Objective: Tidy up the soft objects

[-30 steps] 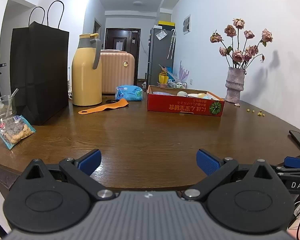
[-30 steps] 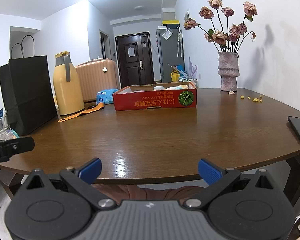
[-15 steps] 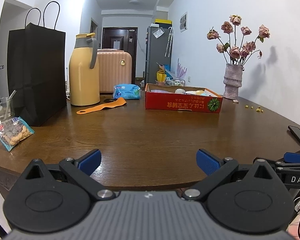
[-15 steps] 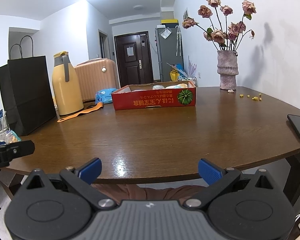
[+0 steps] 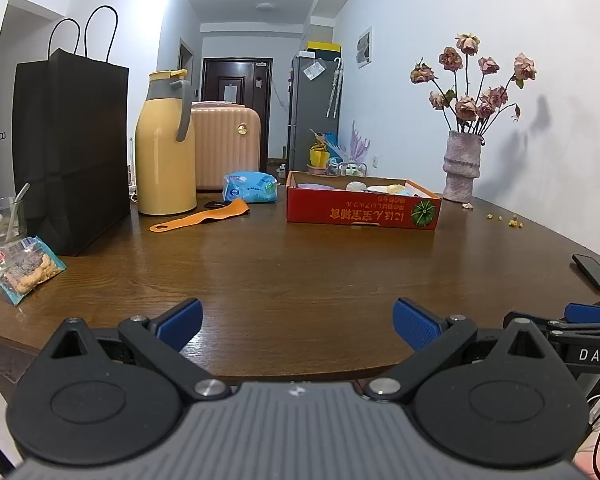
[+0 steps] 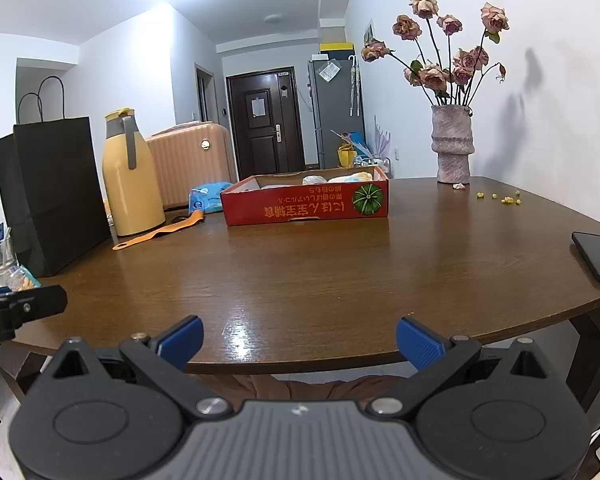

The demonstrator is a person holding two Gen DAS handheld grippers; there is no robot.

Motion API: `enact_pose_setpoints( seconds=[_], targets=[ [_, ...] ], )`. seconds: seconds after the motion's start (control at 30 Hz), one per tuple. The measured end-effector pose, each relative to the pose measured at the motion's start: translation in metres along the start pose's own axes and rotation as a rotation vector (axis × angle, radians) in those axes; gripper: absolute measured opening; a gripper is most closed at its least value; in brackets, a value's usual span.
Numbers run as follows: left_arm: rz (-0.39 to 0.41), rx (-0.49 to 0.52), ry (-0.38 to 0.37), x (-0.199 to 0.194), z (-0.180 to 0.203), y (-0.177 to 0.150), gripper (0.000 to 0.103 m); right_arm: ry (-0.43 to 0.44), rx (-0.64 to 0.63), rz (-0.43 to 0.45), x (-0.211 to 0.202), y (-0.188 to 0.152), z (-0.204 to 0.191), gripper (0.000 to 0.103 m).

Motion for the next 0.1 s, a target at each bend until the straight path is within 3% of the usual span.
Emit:
enact_pose_setpoints(
  seconds=[0.1],
  targets=[
    [0.004, 0.006, 0.0, -0.0002, 0.0008, 0.0008, 0.103, -0.001, 0.001, 0.0, 0.0, -0.0001, 0.0, 0.103]
  ],
)
Point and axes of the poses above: each gripper's, at about its wrist camera, not at the fingertips, and x roughly the way its jaws point, z to its right, y to its top, the point moved 5 cm from there along x, roughly the way its jaws point, and after that the axes turned 5 degrees about -x, right-handed, at the moved point
